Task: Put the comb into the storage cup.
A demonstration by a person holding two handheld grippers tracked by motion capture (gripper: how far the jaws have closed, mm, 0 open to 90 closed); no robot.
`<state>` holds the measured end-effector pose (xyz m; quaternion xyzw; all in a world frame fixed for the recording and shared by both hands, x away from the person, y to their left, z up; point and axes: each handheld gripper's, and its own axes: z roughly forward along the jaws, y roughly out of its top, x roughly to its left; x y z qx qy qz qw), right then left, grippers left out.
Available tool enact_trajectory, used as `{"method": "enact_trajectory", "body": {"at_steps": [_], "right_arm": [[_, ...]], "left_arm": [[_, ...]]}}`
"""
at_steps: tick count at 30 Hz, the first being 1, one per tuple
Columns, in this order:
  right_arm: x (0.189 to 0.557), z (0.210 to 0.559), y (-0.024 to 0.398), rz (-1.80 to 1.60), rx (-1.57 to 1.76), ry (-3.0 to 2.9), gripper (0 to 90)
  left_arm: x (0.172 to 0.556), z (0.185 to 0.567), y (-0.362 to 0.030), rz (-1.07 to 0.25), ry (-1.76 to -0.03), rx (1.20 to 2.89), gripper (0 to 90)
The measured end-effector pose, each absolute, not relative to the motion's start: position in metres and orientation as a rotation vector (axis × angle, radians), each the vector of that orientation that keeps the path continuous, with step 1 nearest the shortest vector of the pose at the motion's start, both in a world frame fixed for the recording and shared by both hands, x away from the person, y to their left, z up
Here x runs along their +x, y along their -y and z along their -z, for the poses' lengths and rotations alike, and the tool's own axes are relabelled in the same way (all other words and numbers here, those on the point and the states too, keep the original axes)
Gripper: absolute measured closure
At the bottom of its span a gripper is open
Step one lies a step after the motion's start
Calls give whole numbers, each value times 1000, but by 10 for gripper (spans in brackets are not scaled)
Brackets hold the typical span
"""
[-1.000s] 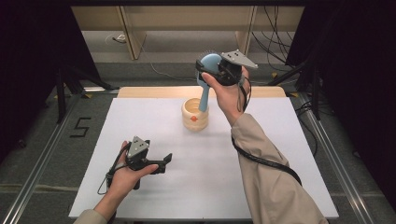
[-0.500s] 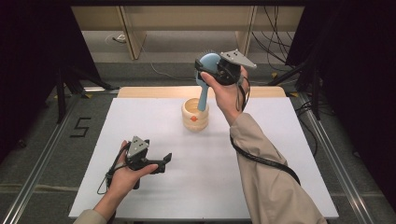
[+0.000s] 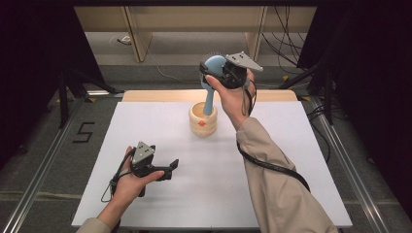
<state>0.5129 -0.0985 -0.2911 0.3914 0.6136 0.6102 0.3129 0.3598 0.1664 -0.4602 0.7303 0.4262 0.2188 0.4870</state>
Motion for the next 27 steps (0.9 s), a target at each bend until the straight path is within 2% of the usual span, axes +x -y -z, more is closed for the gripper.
{"method": "enact_trajectory", "body": {"at_steps": [27], "right_arm": [[521, 302, 98, -1614, 1038, -1590, 216]], "left_arm": [[360, 461, -167, -534, -1040, 1774, 0]]}}
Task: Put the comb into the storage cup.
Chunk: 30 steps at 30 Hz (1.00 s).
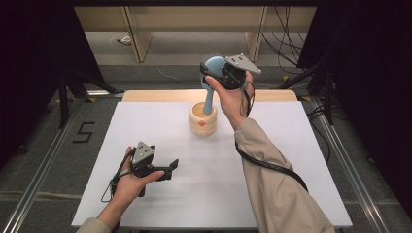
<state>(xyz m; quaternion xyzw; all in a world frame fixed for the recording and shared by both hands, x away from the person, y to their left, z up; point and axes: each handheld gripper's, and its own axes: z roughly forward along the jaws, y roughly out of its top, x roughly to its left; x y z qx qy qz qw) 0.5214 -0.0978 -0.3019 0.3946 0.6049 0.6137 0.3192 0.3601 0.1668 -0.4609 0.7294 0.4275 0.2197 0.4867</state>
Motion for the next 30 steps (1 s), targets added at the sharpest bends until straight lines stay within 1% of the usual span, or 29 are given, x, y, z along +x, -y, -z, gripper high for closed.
{"method": "enact_trajectory", "body": {"at_steps": [30], "right_arm": [[528, 312, 95, -1607, 1018, -1588, 216]], "left_arm": [[360, 462, -166, -530, -1041, 1775, 0]]}}
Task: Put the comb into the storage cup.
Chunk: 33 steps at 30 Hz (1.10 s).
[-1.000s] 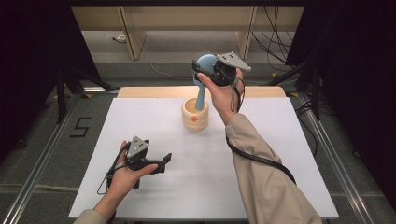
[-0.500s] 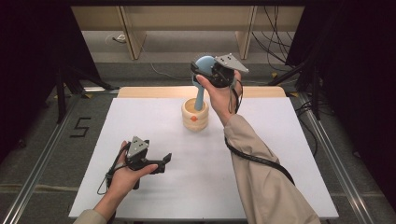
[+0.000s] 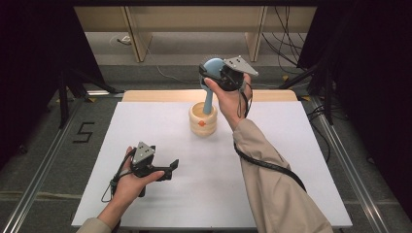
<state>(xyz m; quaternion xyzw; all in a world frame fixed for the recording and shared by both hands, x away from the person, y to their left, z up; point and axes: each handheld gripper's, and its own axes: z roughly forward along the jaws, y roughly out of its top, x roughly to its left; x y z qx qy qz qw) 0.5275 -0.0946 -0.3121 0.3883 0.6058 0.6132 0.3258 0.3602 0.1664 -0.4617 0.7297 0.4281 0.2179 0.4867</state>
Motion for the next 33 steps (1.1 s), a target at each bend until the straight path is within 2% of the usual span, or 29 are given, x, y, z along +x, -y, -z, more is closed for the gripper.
{"method": "enact_trajectory", "body": {"at_steps": [33], "right_arm": [[533, 318, 90, -1598, 995, -1585, 216]], "left_arm": [[360, 462, -166, -535, -1044, 1777, 0]]}}
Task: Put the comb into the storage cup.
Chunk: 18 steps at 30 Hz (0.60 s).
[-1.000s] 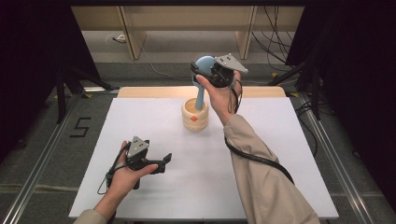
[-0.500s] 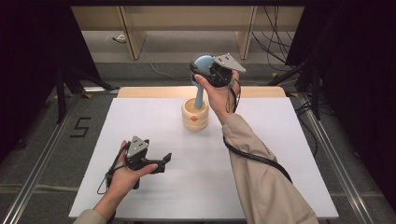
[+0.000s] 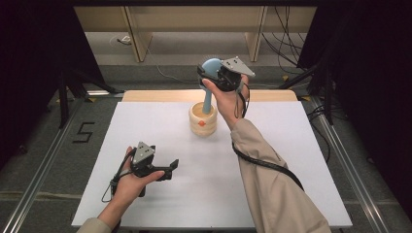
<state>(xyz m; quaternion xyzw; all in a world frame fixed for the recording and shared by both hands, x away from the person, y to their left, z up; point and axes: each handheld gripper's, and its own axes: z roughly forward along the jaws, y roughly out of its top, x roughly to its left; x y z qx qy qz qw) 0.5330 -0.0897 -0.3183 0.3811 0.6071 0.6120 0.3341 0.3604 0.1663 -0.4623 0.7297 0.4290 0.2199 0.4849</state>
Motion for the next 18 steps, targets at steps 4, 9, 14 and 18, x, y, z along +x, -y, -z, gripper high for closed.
{"method": "enact_trajectory", "body": {"at_steps": [4, 9, 14, 18], "right_arm": [[533, 320, 88, -1598, 995, -1585, 216], [533, 323, 87, -1597, 992, -1587, 216], [534, 326, 85, -1593, 988, -1594, 216], [535, 328, 84, -1603, 989, -1590, 216]], "left_arm": [[360, 462, -166, -536, -1040, 1776, 0], [360, 461, -166, -539, -1039, 1776, 0], [360, 461, -166, -538, -1038, 1776, 0], [360, 461, -166, -537, -1038, 1777, 0]]}}
